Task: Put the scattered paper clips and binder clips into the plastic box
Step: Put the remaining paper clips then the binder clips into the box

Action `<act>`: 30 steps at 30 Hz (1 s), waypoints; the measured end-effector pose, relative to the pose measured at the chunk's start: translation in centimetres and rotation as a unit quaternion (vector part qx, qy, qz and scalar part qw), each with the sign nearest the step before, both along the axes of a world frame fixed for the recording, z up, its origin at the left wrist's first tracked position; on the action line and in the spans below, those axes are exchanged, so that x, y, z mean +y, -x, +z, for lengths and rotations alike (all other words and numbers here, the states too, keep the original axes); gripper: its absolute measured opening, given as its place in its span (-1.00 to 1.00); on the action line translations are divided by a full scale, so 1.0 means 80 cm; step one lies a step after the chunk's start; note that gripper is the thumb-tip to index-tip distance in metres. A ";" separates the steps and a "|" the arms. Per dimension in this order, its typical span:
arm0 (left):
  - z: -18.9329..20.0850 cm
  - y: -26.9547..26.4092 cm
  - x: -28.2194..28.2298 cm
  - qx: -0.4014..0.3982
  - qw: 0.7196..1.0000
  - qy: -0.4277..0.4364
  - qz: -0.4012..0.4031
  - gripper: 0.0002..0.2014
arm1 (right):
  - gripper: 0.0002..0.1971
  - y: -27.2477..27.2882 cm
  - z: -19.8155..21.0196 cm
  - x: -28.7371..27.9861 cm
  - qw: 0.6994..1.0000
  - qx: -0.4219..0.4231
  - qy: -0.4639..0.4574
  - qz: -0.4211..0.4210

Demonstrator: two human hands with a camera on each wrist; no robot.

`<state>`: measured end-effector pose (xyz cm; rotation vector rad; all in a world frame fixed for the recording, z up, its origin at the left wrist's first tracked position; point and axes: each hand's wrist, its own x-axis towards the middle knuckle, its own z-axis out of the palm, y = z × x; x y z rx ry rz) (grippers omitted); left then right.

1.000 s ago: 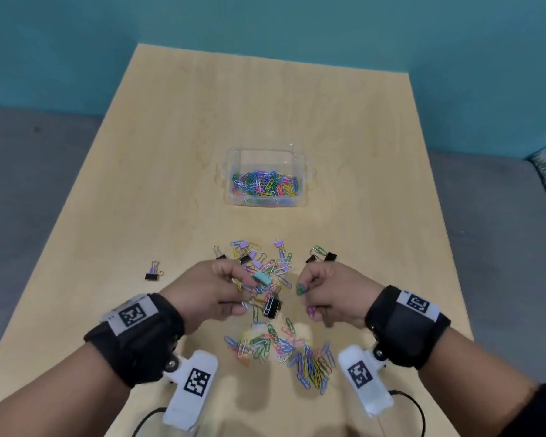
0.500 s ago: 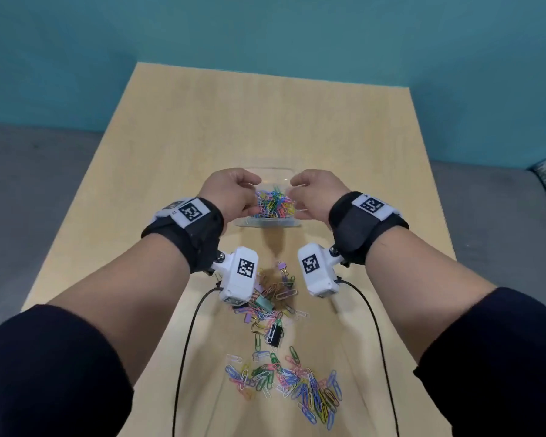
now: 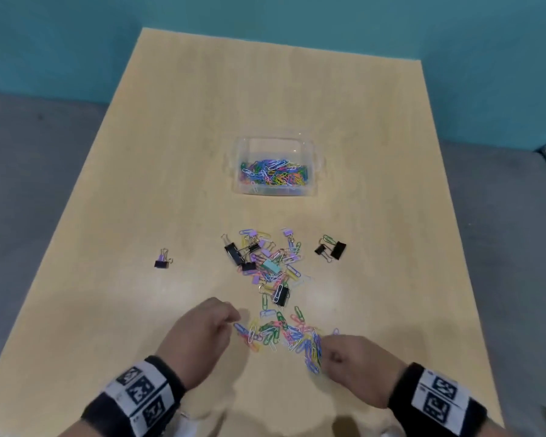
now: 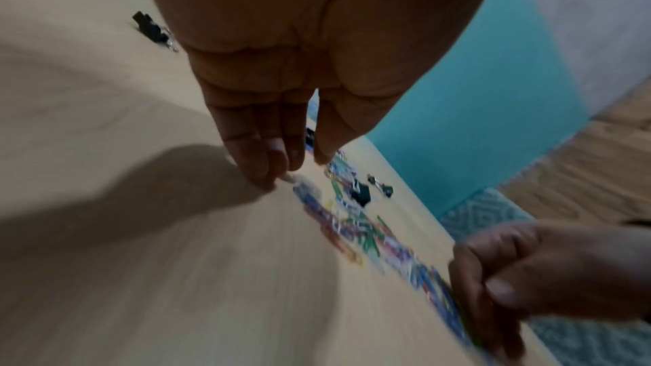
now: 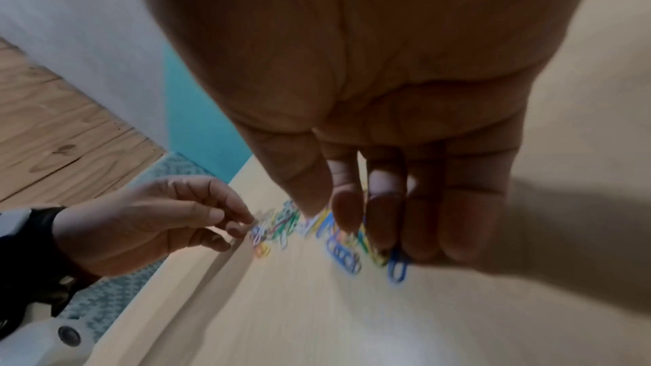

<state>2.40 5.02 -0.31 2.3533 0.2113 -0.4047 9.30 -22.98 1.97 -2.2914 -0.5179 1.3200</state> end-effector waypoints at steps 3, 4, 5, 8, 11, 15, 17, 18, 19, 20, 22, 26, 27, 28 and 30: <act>-0.011 0.006 -0.013 -0.041 0.999 -0.014 -0.028 -0.77 | -0.93 0.009 -0.007 0.028 0.997 -0.053 -0.042 -0.034; -0.012 0.002 -0.015 -0.052 0.998 -0.026 -0.032 -0.76 | -0.94 0.010 -0.008 0.037 0.995 -0.078 -0.048 -0.038; -0.013 -0.003 -0.016 -0.061 0.996 -0.044 -0.038 -0.73 | -0.94 0.010 -0.007 0.044 0.992 -0.108 -0.052 -0.035; -0.010 -0.020 -0.019 -0.069 0.986 -0.122 -0.093 -0.61 | -0.91 0.014 -0.007 0.060 0.964 -0.259 -0.023 0.060; -0.011 -0.033 -0.022 -0.073 0.968 -0.178 -0.160 -0.48 | -0.66 0.023 -0.011 0.073 0.917 -0.363 0.001 0.168; -0.012 -0.038 -0.025 -0.058 0.967 -0.197 -0.153 -0.49 | -0.63 0.019 -0.012 0.089 0.910 -0.402 0.003 0.101; -0.013 -0.038 -0.026 -0.057 0.970 -0.200 -0.128 -0.54 | -0.65 0.007 -0.015 0.092 0.914 -0.403 0.019 0.044; -0.013 -0.037 -0.026 -0.060 0.972 -0.195 -0.117 -0.55 | -0.66 -0.001 -0.017 0.094 0.916 -0.400 0.022 0.027; -0.014 -0.035 -0.026 -0.065 0.974 -0.188 -0.107 -0.56 | -0.67 -0.008 -0.020 0.097 0.917 -0.398 0.026 0.022; -0.014 -0.034 -0.026 -0.070 0.976 -0.180 -0.099 -0.57 | -0.68 -0.013 -0.023 0.100 0.918 -0.396 0.031 0.028; -0.014 -0.031 -0.025 -0.078 0.980 -0.165 -0.084 -0.59 | -0.69 -0.021 -0.026 0.107 0.916 -0.395 0.044 0.056; -0.013 -0.026 -0.021 -0.090 0.985 -0.133 -0.054 -0.62 | -0.76 -0.028 -0.015 0.112 0.926 -0.373 0.021 0.059; -0.013 -0.025 -0.019 -0.096 0.987 -0.124 -0.039 -0.62 | -0.77 -0.030 -0.012 0.110 0.940 -0.340 0.002 0.024; -0.013 -0.024 -0.016 -0.100 0.988 -0.117 -0.022 -0.64 | -0.76 -0.032 -0.006 0.108 0.961 -0.273 -0.022 -0.035; -0.014 -0.024 -0.011 -0.101 0.989 -0.112 0.003 -0.65 | -0.77 -0.039 0.005 0.102 0.977 -0.065 -0.084 -0.183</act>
